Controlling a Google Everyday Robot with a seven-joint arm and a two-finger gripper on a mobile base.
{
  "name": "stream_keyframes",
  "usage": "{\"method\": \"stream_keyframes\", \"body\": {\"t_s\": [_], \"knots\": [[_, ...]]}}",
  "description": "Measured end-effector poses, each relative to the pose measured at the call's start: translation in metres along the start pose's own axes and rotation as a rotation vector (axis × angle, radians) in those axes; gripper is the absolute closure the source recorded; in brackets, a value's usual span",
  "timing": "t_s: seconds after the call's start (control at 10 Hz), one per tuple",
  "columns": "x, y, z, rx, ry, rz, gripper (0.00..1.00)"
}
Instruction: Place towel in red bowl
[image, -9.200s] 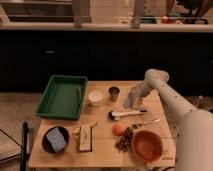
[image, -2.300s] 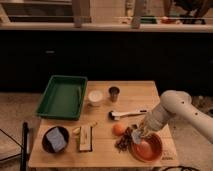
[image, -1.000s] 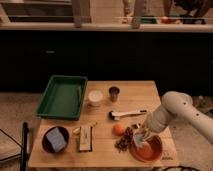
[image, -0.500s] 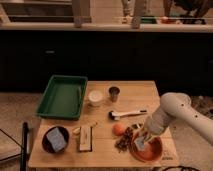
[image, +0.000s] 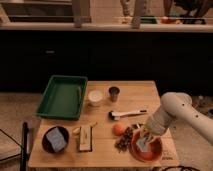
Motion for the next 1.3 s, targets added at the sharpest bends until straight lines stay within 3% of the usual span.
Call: {"method": "stream_keyframes", "body": {"t_s": [0.3, 0.7, 0.9, 1.3], "knots": [[0.003, 0.002, -0.001, -0.052, -0.007, -0.057, 0.64], [0.014, 0.011, -0.006, -0.075, -0.002, -0.061, 0.26], [0.019, 0.017, -0.009, -0.076, -0.004, -0.057, 0.20], [0.022, 0.015, -0.015, -0.082, -0.014, -0.057, 0.20]]}}
